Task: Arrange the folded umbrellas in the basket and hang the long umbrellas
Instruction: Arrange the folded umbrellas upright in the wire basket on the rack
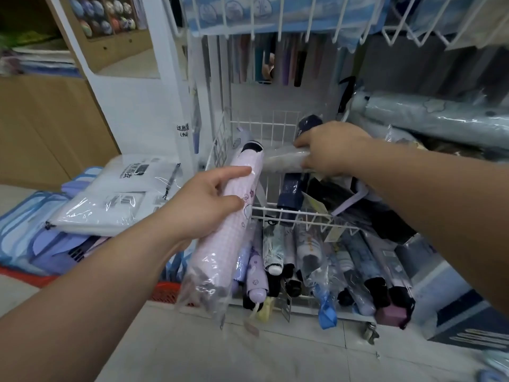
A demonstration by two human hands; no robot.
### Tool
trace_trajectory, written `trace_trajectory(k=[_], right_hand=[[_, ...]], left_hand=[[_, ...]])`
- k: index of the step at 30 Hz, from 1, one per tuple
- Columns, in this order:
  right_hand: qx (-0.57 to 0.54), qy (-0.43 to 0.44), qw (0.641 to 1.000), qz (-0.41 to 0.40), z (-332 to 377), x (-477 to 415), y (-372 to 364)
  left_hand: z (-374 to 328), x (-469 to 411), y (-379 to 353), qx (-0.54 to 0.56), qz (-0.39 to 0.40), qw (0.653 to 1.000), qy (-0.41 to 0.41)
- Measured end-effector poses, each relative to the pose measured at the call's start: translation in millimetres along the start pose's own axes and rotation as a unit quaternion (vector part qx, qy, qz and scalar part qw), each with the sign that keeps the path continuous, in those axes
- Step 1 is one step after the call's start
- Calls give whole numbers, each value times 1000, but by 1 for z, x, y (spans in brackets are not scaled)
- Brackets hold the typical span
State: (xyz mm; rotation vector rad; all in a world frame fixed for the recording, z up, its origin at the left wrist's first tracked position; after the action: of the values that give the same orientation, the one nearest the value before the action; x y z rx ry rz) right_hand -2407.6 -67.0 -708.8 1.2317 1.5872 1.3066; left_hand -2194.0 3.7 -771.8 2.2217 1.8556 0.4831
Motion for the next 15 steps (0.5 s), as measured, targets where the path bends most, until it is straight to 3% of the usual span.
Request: trace_trajectory(k=[5,15], right_hand=[[-9,-39,999,-16,-13,-2,5],[-161,-107,979,-70,-57,9,5]], left_hand=[[-9,-21,-4,-1,-31,1000,-4],[-53,-100,-35,-3,-46,999,-16]])
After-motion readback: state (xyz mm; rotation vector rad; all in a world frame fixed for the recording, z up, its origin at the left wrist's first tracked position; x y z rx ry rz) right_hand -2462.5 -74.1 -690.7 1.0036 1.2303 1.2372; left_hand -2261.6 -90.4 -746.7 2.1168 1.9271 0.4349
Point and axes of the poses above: each hand's wrist, its own x-axis away from the middle knuckle, its own y-axis out of the back of the hand, z = x × y, the point moved 6 cm from there along -x, towards the middle knuckle, and after that the axes turned 6 degrees about y, right-handed, at the moved point
